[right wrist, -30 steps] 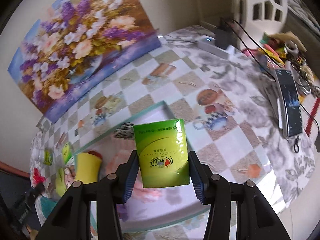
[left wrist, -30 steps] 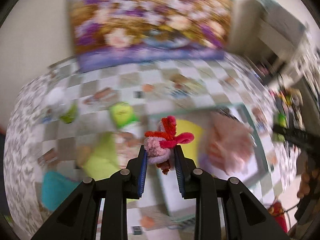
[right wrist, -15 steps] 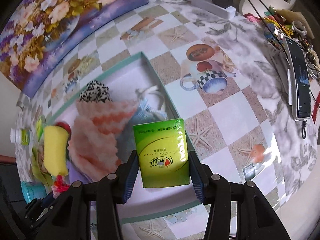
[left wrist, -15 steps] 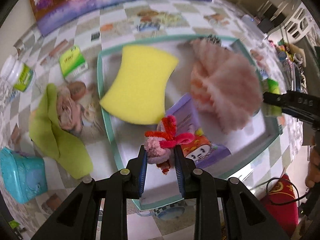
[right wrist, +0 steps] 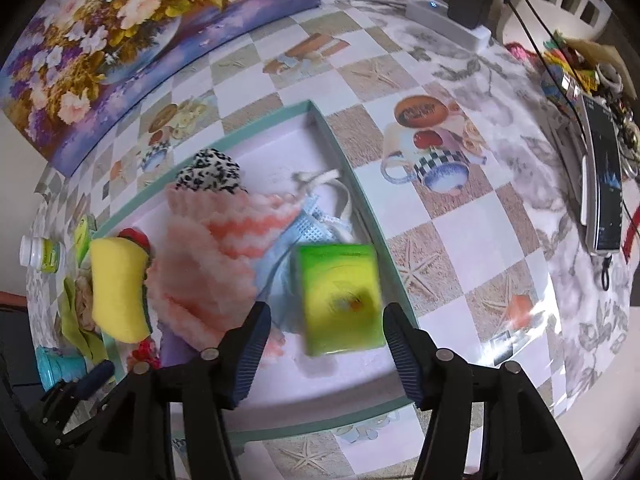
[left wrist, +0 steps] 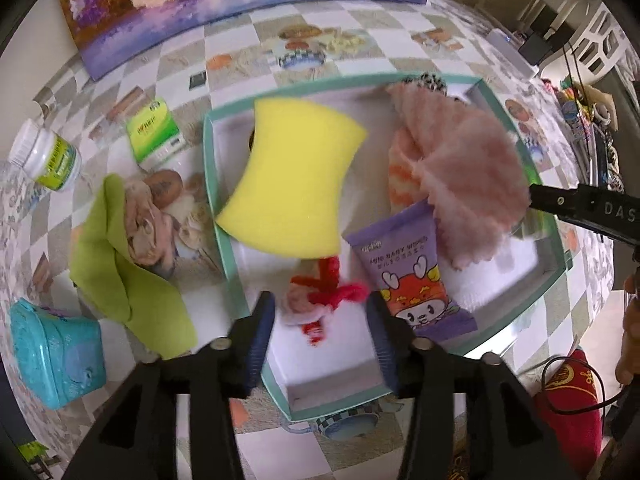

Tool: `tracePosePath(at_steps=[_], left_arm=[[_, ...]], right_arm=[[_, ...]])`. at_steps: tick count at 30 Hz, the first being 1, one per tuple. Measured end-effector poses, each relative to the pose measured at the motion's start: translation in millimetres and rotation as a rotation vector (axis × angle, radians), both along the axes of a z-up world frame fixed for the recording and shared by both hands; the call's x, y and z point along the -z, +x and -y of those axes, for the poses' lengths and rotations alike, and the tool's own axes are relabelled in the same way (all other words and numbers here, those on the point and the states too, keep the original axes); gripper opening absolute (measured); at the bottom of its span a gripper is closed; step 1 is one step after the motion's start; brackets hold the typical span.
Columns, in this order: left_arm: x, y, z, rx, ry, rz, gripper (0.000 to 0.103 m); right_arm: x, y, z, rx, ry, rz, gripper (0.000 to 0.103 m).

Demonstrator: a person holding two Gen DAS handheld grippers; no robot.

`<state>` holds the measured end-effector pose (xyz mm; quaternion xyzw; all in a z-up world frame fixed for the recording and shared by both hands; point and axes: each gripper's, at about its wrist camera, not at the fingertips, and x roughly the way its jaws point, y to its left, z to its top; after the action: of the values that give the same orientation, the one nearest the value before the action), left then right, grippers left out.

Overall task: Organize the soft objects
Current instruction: 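Drop the red toy and green tissue pack into the white tray, opening both grippers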

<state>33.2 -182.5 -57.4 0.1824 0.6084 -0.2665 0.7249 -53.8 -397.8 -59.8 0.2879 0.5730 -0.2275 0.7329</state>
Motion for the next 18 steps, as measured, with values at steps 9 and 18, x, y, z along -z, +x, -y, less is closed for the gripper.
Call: tracePosePath(at_steps=[9, 18], left_arm=[[-29, 10, -15, -0.07, -0.09, 0.043, 0.074], [-35, 56, -61, -0.265, -0.162, 0.051, 0.075]], right_arm=[[-25, 8, -9, -0.019, -0.047, 0.071, 0.064], [-40, 32, -47, -0.133, -0.091, 0.111, 0.064]])
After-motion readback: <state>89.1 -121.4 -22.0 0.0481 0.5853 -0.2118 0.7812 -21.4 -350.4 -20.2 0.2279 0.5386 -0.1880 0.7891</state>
